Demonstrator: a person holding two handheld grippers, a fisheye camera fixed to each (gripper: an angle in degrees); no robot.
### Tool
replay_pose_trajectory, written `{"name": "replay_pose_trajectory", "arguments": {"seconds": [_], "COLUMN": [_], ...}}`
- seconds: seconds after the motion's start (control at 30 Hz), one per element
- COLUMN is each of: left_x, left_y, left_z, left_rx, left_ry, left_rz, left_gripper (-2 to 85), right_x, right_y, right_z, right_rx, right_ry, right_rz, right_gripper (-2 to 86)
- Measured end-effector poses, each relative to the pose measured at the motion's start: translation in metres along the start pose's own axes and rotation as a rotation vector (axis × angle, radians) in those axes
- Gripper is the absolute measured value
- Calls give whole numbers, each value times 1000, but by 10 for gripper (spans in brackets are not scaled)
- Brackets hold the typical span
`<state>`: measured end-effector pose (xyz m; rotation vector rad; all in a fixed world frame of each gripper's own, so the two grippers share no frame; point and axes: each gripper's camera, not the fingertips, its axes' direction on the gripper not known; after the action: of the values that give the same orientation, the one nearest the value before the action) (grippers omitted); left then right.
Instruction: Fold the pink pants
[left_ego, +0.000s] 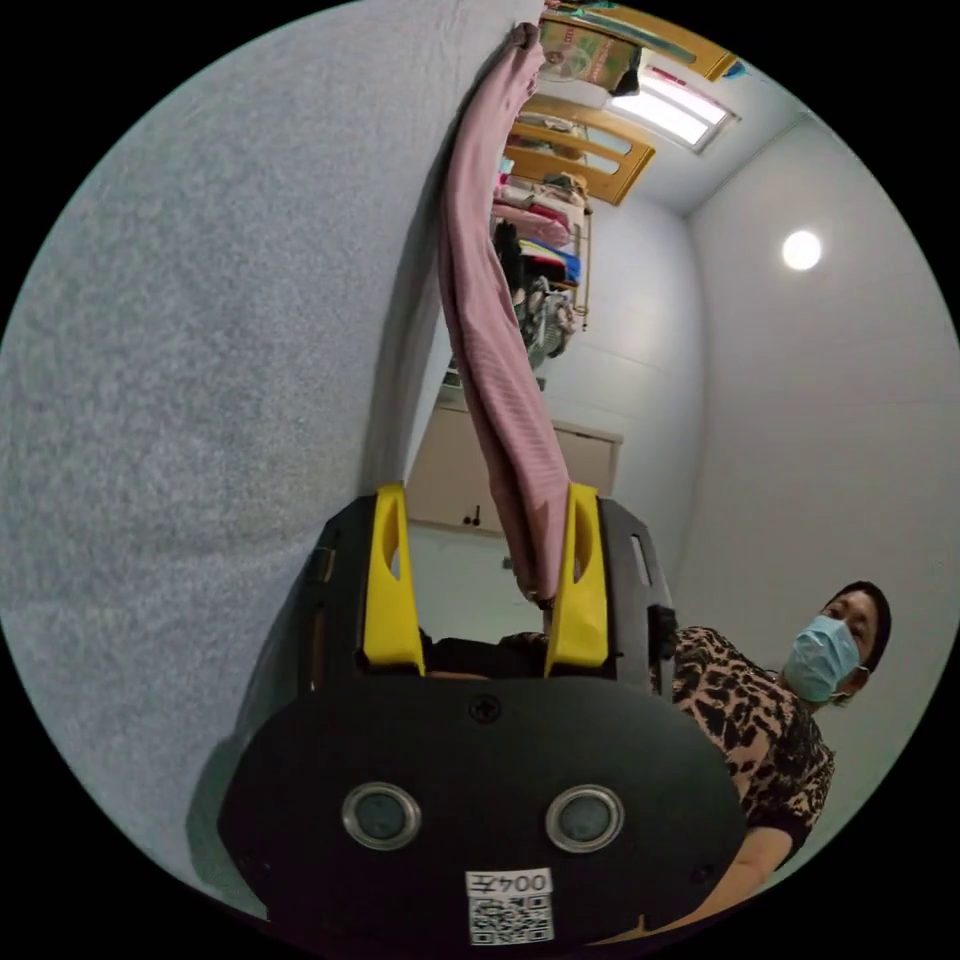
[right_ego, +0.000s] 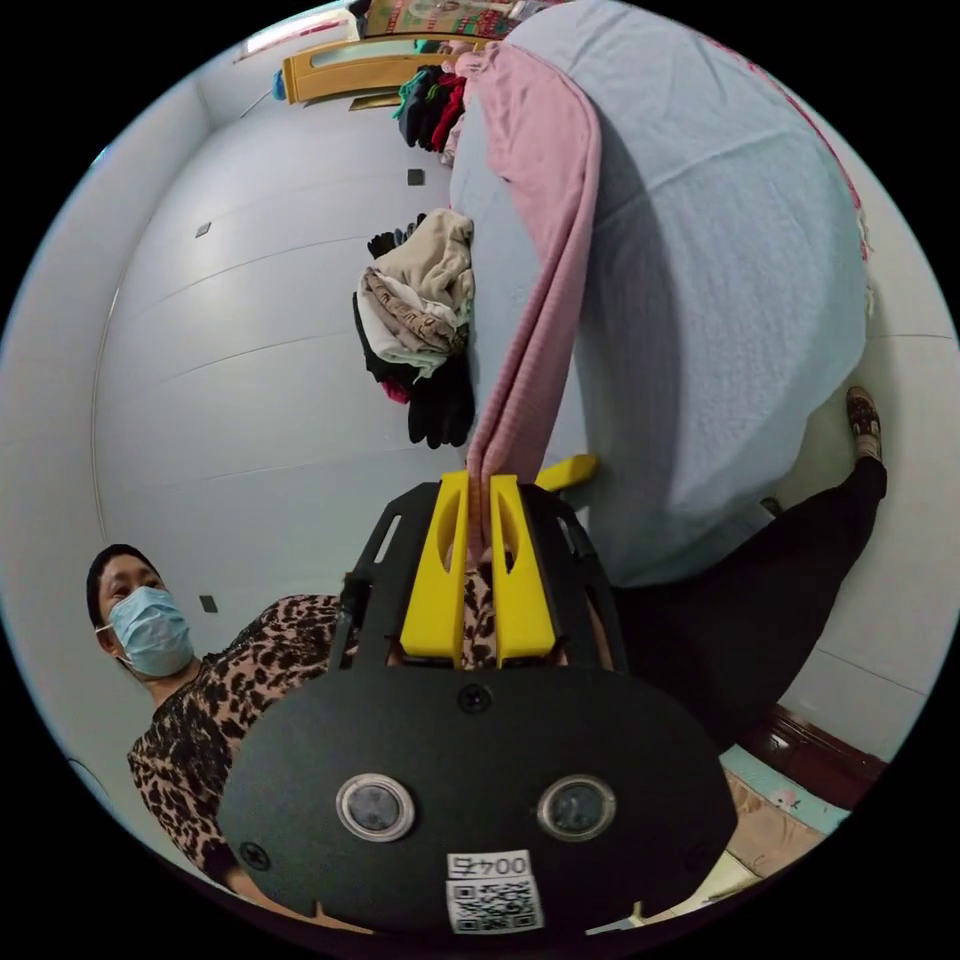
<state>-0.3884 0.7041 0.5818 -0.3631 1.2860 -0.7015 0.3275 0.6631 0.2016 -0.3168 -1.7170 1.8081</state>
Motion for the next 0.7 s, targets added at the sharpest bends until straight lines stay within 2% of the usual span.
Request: {"name": "replay_pose_trajectory", "arguments": {"seconds": [0.13, 0.27, 0.33, 0.4, 0.5, 0.57, 0.7], "left_x": [7, 22, 32, 43, 66, 83, 117], "left_y": [0, -1, -2, -2, -2, -4, -4], "left_z": [-2, -1, 0, 2, 3, 0, -6], "left_rx": [10, 25, 20, 1, -14, -24, 1], "left_ry": [171, 359, 387, 371, 254, 149, 9], "left_rz": [21, 70, 96, 115, 177, 185, 208], "left_gripper": [243, 238, 228, 207, 120, 67, 48], "right_x": [-20, -26, -27, -27, -29, -37, -65], "right_y": [16, 38, 50, 62, 82, 97, 121], "right_z": [10, 19, 22, 25, 30, 36, 53], "right_rx": [14, 30, 50, 71, 101, 118, 123], "right_ry": [-6, -8, -10, -19, -8, 94, 307], "right_rz": [-5, 13, 24, 32, 31, -6, -150], "right_gripper": [48, 48, 48, 48, 47, 47, 46]}}
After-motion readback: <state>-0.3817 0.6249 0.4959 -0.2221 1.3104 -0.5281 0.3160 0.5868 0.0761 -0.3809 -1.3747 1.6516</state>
